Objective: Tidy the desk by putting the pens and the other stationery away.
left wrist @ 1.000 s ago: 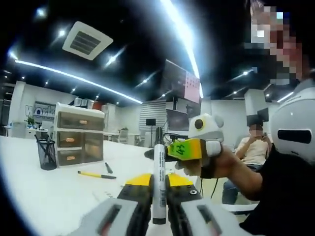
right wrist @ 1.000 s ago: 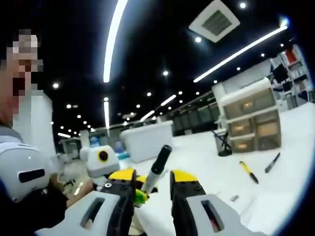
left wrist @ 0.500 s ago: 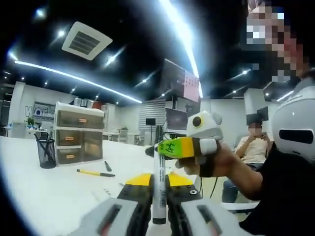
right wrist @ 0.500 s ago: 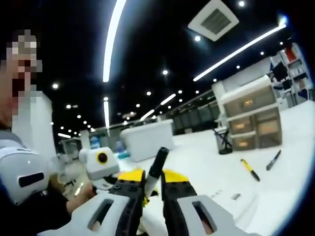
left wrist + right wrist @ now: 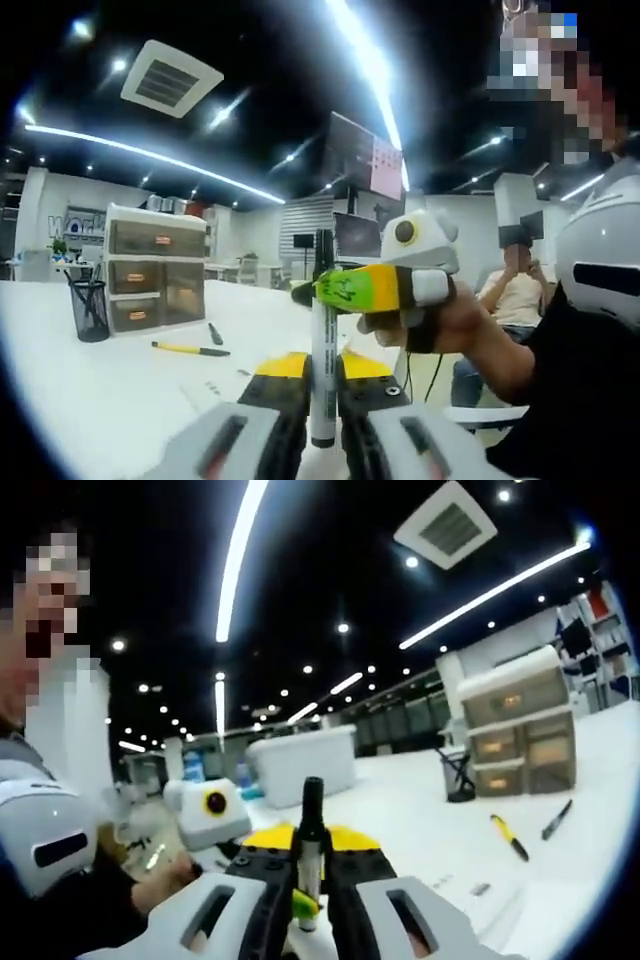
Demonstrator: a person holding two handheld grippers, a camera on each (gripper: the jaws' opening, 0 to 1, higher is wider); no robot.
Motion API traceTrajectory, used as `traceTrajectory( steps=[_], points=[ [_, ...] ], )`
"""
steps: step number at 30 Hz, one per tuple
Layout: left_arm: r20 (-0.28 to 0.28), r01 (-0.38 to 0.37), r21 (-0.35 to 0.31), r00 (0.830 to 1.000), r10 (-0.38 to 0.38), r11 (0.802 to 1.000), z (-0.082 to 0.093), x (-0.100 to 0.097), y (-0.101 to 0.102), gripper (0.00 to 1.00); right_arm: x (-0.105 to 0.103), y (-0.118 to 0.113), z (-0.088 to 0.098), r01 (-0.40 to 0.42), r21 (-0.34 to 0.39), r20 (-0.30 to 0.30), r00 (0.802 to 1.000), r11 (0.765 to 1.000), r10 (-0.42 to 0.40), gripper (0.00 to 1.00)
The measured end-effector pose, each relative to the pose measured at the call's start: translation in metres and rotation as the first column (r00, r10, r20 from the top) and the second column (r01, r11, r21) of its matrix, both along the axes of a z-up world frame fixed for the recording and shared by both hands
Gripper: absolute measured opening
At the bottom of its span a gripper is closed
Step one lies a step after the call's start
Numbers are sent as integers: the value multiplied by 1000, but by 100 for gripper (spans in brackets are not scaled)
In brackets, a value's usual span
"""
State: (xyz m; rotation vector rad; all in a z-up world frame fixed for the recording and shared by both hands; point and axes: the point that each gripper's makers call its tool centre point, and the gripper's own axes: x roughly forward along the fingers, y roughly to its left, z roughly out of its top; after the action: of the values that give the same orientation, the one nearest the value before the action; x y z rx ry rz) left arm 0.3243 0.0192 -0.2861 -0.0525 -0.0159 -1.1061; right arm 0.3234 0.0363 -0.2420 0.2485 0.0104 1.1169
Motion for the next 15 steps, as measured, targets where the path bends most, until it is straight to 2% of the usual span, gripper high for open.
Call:
traceTrajectory(
  steps=[9, 13, 15],
  points=[
    [10, -1, -5, 1000, 1, 1000, 4, 2, -3, 11, 1, -2, 5, 19, -9, 33, 999, 1000, -18, 8],
    [10, -1, -3, 1000, 1, 1000, 5, 3, -5, 11, 0, -1, 6, 29, -30, 55, 998, 999, -27, 8],
    [7, 1, 6, 1000, -1, 1000, 3, 3, -6, 11, -1, 0, 4, 38, -77, 88, 996, 996, -31, 8]
  ],
)
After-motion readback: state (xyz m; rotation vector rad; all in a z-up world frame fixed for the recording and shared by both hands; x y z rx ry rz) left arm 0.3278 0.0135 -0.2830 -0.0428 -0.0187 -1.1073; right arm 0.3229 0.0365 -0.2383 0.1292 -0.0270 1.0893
